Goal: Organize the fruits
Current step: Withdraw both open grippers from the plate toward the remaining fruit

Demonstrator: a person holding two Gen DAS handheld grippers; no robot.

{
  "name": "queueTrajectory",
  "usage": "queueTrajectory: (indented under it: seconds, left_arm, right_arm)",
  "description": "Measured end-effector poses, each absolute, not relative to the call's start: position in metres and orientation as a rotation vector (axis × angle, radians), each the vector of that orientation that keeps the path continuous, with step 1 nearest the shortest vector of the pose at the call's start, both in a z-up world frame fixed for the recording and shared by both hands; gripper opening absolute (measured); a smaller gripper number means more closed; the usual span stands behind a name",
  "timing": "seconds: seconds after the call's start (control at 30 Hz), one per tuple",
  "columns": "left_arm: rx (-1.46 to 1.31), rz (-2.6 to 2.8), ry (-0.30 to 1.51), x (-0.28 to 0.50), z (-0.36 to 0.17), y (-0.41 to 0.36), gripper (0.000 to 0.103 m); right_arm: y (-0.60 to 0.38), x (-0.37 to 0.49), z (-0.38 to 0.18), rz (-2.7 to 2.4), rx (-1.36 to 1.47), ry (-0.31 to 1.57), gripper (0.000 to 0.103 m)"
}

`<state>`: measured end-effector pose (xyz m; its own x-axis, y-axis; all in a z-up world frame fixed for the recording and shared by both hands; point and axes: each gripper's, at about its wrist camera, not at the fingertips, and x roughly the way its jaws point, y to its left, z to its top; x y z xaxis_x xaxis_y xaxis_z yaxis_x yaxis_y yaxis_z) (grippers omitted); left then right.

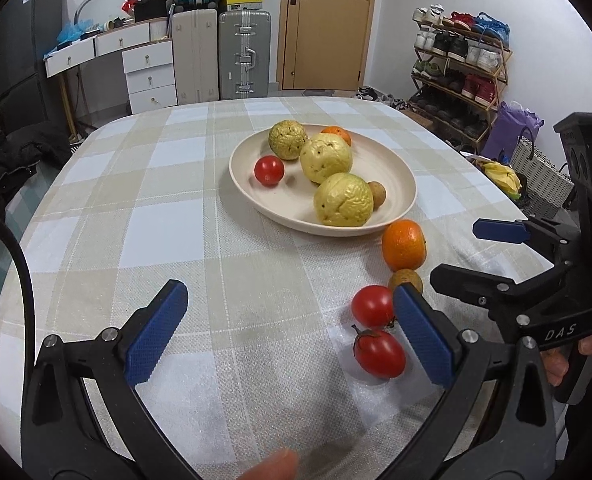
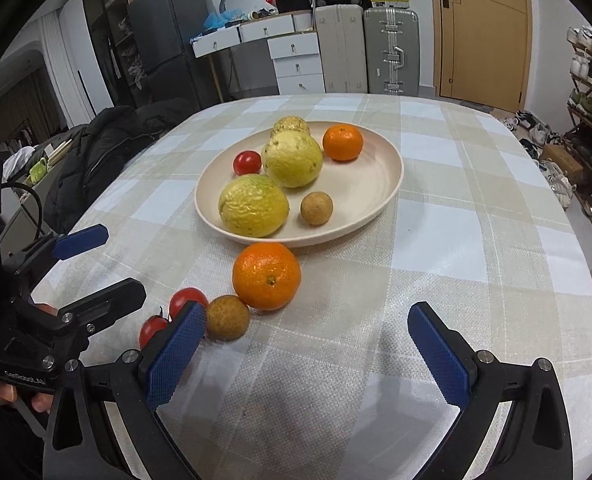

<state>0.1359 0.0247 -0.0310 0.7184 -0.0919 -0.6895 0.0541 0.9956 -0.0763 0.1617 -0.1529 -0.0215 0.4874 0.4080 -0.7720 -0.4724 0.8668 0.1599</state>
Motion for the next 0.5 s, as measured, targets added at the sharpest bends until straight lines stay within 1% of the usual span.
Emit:
queueTrajectory:
  seconds: [0.27,0.37,0.4,0.43,0.5]
  left_arm:
    - [-0.067,-0.074,0.779,0.140,-0.033,0.028,0.102]
    - [-0.071,-0.070,0.772,0.140,-0.031,0.030,0.102]
    - [-0.072,-0.068,0.771,0.140,-0.031,0.031,0.102]
    - [-0.072,-0.065,0.771,0.140,-0.030,0.032,0.102]
    - [-0.076,-0.062,0.771,0.141,-0.030,0.034,0.102]
  right_arm:
    - [-0.144,0.160,-0.030,0.570,-0.121,0.955,0.101]
    - [-0.138,0.156,-0.031,0.592,-0.140,0.956,0.090]
    - [-0.135,0.155,-0.032,0.603,-0.148,0.963,0.083]
    - [-0.133,0.154,-0.034,0.612,-0.153,0.969,0.080]
    - [-0.131,0.153,-0.036,0.626,-0.154,0.974,0.077]
